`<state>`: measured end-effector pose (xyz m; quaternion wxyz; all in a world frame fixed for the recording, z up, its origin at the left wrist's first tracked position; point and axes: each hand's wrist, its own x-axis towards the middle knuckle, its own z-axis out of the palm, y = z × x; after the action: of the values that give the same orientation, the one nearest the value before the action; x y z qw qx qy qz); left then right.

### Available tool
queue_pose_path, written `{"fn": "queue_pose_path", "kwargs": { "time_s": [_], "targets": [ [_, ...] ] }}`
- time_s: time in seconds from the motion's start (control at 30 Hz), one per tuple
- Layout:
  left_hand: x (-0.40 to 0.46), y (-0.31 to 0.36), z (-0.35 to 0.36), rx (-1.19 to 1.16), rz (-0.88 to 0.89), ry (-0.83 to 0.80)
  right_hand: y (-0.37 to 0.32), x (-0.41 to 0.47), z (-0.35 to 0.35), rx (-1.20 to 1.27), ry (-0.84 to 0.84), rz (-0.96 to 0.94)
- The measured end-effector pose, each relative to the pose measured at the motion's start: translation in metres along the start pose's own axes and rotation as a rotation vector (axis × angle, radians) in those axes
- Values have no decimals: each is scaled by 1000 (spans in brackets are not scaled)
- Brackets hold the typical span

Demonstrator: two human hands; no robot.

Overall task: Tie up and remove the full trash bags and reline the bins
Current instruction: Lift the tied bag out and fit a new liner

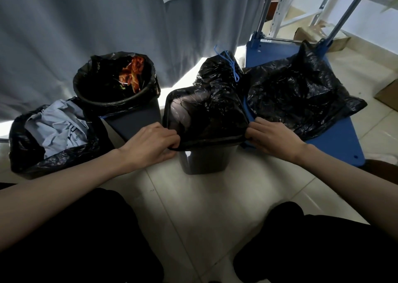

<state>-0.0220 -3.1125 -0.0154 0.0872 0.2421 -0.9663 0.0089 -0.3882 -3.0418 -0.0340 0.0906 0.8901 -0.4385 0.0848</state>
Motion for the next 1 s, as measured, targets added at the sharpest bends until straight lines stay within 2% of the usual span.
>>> {"fn": "queue_pose_path", "kwargs": {
  "time_s": [0.17, 0.43, 0.67, 0.73, 0.87, 0.93, 1.0],
  "targets": [
    [-2, 2, 1, 98, 96, 53, -4, 0, 3, 8, 30, -71],
    [-3, -1, 8, 319, 305, 90, -12, 0, 3, -4, 71, -55],
    [-6, -10, 14, 309, 315, 112, -12, -8, 8, 5, 24, -37],
    [-9, -16, 16, 187, 185, 125, -13, -10, 7, 104, 48, 108],
    [-1, -26, 19, -281, -420, 292, -10, 6, 2, 453, 235, 606],
    [10, -34, 23, -530, -711, 337, -9, 23, 1, 613, 244, 765],
    [22, -40, 28, -836, -916, 296, -7, 38, 5, 731, 228, 867]
  ]
}}
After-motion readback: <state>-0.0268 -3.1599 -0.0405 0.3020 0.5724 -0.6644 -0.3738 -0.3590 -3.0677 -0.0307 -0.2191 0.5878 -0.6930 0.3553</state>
